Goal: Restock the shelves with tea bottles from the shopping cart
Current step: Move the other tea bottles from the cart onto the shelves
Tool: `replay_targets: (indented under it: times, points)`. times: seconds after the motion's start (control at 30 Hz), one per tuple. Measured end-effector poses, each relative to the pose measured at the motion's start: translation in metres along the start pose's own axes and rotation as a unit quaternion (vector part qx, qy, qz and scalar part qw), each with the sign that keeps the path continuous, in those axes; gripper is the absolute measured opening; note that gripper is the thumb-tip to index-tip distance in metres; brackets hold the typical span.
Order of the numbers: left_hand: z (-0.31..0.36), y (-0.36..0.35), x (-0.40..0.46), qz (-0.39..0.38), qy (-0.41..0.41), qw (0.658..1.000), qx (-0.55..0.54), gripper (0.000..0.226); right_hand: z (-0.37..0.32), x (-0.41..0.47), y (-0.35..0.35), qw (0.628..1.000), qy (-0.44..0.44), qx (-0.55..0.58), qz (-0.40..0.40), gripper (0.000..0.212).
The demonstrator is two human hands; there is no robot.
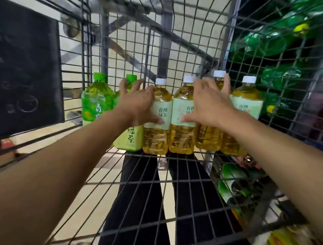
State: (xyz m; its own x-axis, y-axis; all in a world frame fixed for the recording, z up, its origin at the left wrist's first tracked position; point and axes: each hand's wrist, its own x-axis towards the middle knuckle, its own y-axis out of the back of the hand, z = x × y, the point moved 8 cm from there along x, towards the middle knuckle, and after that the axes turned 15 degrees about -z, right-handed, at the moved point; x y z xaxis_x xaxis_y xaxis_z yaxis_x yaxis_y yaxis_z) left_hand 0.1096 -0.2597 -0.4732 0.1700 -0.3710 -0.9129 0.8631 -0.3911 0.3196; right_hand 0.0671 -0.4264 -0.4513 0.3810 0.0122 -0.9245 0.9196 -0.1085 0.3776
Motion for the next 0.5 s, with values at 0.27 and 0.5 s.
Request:
replay_targets:
  times: [0.27,0.5]
  points:
    - [-0.005,0.000,-0.004,0.051,-0.032,0.994,-0.095,0.112,0.003,-0.002,0.006,0.994,0.011,0.106,0.032,0.096]
    - [-0.010,-0.006,-0.053,0.180,-0.084,0.938,-0.282,0.103,0.010,-0.058,0.000,0.927,0.098,0.350,0.096,0.077]
